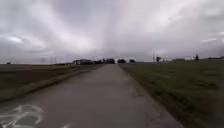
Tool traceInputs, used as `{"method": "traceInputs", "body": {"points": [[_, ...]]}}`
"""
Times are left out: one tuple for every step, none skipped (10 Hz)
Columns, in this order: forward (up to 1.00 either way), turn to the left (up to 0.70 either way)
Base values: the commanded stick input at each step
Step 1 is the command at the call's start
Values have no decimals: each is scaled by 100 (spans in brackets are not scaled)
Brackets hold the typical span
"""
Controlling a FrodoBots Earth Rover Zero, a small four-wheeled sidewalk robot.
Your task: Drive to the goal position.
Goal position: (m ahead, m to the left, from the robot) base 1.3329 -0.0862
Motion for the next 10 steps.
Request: {"method": "traceInputs", "body": {"points": [[70, 0], [70, 0], [70, 0], [70, 0], [70, 0], [70, 0], [70, 0], [70, 0], [70, 0], [70, 0]]}}
